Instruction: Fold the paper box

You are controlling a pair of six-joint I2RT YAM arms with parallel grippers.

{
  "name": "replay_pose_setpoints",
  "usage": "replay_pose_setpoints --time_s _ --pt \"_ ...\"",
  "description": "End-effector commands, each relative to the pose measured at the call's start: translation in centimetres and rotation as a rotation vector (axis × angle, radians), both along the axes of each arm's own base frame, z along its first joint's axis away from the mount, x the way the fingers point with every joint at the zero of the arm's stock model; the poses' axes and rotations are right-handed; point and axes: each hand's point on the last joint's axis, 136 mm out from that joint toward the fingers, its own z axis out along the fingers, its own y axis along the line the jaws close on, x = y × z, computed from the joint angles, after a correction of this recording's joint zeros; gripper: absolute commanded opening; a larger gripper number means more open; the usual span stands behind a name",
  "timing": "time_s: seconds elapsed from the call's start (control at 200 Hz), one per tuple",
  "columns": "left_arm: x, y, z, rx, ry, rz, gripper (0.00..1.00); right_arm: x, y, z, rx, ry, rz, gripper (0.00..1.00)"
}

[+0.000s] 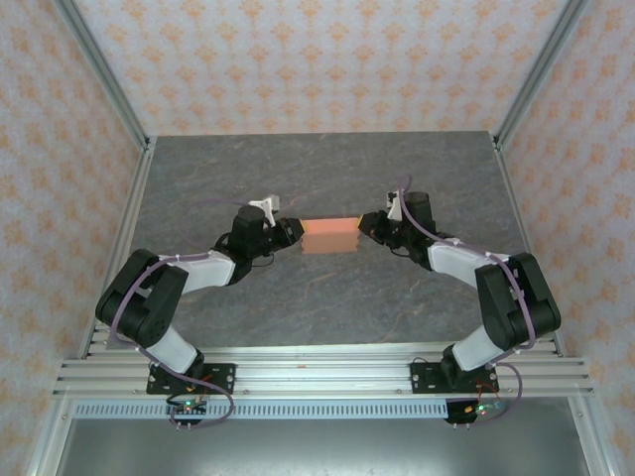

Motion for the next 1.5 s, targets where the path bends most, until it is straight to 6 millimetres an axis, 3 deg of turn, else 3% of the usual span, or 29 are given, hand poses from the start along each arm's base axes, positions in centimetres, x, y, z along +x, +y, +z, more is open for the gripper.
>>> replay_pose_setpoints --time_s 0.0,0.235,0.425,0.591,0.816,0.941,1.071,1.496 --pt "-4.5 1.3 -7.7 0.142 0.269 -0.023 0.16 -4.1 -1.0 -6.5 -0.104 0.257 0.004 0.12" --pt "-2.3 0.9 -3.9 0.17 0.19 -0.01 0.28 -0.8 -0.2 -1.1 -0.116 0.136 0.018 0.22" --pt "-0.3 0.7 -0.6 0.182 0.127 0.015 0.49 0.7 0.1 2.0 -0.127 0.076 0.022 0.36" --pt "0.6 0.5 1.8 0.182 0.082 0.02 0.55 1.2 -0.3 3.7 -0.17 0.038 0.017 0.45" --pt "0.0 1.0 2.2 0.179 0.061 0.031 0.6 0.7 -0.8 2.6 -0.222 0.057 0.033 0.51" --pt "-0.8 -0.6 1.6 0.103 0.091 -0.044 0.61 0.5 0.7 2.0 -0.155 0.09 0.092 0.51" --pt "-1.1 -1.7 0.3 0.067 0.129 -0.086 0.59 0.0 1.0 0.9 -0.152 0.11 0.107 0.51" --pt "-3.5 -1.3 -2.3 0.134 0.134 -0.131 0.52 -2.6 0.8 -0.5 -0.161 0.112 0.164 0.35"
